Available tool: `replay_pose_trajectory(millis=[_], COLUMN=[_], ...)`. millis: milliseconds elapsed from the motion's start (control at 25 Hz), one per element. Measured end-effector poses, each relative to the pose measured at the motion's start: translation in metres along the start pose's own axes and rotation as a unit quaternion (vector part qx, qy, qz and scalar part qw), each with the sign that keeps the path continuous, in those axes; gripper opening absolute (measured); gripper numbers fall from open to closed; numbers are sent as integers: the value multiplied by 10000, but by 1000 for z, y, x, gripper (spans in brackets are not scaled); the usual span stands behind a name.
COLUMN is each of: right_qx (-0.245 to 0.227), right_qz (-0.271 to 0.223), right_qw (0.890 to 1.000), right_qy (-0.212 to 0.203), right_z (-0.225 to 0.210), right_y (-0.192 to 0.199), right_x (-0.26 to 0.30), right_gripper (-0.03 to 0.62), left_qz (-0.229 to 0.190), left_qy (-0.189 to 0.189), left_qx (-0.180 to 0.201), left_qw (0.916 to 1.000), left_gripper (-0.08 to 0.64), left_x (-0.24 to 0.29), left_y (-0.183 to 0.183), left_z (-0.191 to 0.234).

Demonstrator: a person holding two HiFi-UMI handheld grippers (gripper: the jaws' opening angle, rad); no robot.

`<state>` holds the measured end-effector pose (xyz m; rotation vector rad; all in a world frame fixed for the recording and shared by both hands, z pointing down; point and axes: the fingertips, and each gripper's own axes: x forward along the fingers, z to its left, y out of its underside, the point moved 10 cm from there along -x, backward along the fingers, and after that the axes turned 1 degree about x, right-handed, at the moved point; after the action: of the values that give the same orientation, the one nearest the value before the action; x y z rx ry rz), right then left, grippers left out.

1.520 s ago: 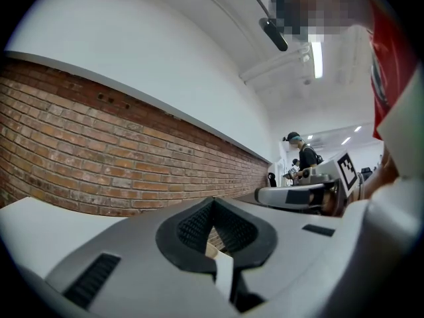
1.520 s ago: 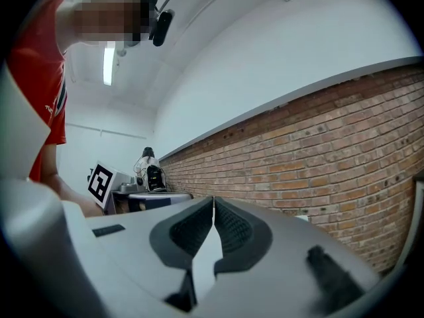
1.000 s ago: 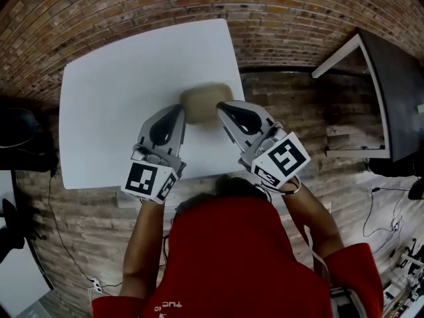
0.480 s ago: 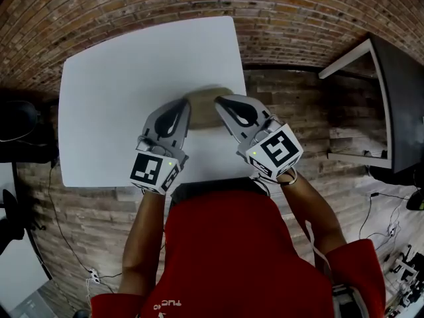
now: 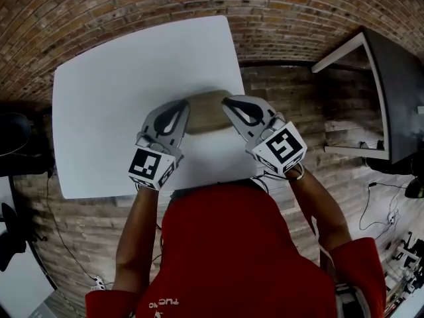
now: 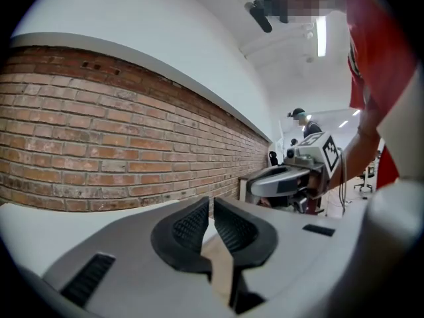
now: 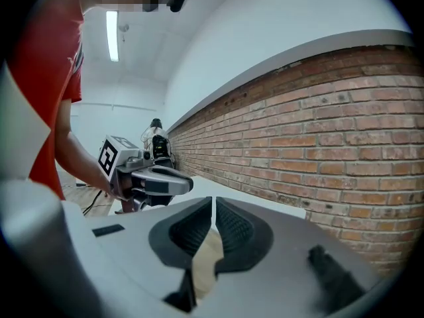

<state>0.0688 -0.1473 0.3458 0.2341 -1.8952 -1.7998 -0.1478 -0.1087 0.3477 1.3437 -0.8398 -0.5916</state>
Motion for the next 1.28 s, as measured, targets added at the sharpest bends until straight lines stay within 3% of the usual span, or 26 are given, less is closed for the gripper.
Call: replay_pose_trajectory(millis=[120, 160, 200, 360, 440, 600, 760, 1040, 1160, 1280], right_qx=[-69, -104, -151, -384, -456, -752, -1389, -2771, -3008, -3150], right_qz=[162, 229, 307, 653, 853, 1275, 1902, 2770, 2864, 2926], right_qw=[9998, 9995, 9991, 9960, 9932, 9842, 9638, 9058, 8945, 8878], right_qy=[-129, -184, -242, -468, -656, -975, -1252, -1610, -1655, -1645], right_z=[1, 1, 3, 6, 8, 11, 13, 16, 18, 18], right_y=[4, 4, 5, 9, 12, 18, 30, 53, 59, 64], right_x=[0, 0, -1, -2, 0, 4, 8, 15, 21, 25], right_gripper=[34, 34, 35, 41, 132, 205, 279, 296, 296, 296], left_qz=[141, 212, 282, 525, 675, 978, 1456, 2276, 2548, 2648], left_qy=[256, 361, 473, 941, 1217, 1638, 1976, 2474, 2627, 2676], left_qx=[66, 88, 108, 298, 457, 656, 802, 707, 586, 513], left_qw=[9996, 9991, 9984, 9937, 9892, 9794, 9661, 9391, 9288, 9250], left_gripper=[23, 70, 166, 296, 365, 456, 534, 578, 580, 580], left_x=[-2, -2, -3, -1, 2, 7, 15, 30, 36, 42], left_y=[8, 11, 14, 24, 28, 40, 52, 75, 83, 86], left_z=[6, 7, 8, 9, 9, 11, 17, 35, 41, 45])
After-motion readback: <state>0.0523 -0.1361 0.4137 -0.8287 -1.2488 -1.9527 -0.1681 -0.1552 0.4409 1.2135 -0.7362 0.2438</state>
